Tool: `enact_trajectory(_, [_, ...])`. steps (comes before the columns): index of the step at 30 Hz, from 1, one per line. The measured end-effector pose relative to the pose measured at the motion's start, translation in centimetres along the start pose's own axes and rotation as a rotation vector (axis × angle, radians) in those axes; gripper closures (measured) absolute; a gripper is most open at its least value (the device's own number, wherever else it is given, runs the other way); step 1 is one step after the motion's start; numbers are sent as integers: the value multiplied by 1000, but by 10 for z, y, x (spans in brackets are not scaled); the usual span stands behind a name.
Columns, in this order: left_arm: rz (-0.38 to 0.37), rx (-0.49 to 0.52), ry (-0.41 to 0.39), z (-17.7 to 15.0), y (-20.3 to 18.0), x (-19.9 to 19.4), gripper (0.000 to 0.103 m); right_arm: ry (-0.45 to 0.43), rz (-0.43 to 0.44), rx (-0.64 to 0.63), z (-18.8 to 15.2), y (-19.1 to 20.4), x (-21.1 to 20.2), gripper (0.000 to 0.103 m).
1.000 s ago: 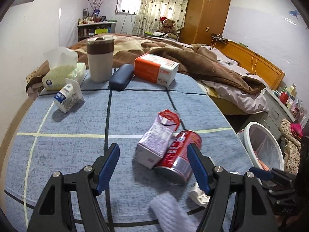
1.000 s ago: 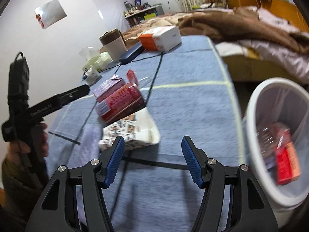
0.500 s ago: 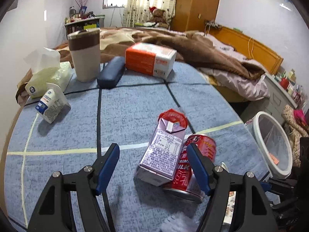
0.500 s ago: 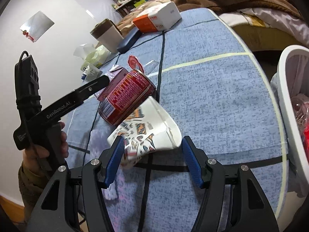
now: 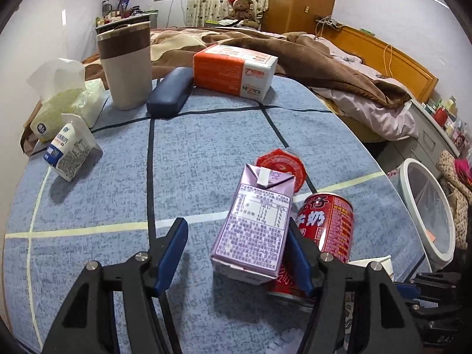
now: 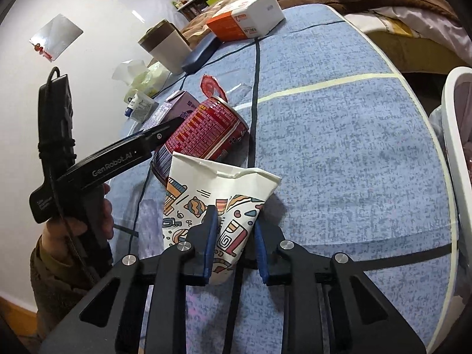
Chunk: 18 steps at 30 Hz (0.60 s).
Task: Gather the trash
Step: 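Grasp the patterned paper cup with the right tool while the left tool grasps the purple carton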
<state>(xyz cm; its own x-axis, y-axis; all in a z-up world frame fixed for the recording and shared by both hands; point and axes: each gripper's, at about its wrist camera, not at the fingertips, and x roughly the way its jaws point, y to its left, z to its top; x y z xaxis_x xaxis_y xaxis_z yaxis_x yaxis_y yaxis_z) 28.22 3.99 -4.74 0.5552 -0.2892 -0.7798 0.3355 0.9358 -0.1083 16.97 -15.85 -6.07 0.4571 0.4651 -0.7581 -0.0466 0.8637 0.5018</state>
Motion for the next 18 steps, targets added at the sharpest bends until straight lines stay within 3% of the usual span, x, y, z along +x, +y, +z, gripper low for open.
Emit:
enact_trajectory(7, [-2, 11, 19, 1, -1, 7, 55, -25, -23, -27, 5, -1, -2, 83])
enact_trajectory(18, [37, 1, -32, -5, -1, -8, 60, -87, -90, -120, 10, 5, -9, 88])
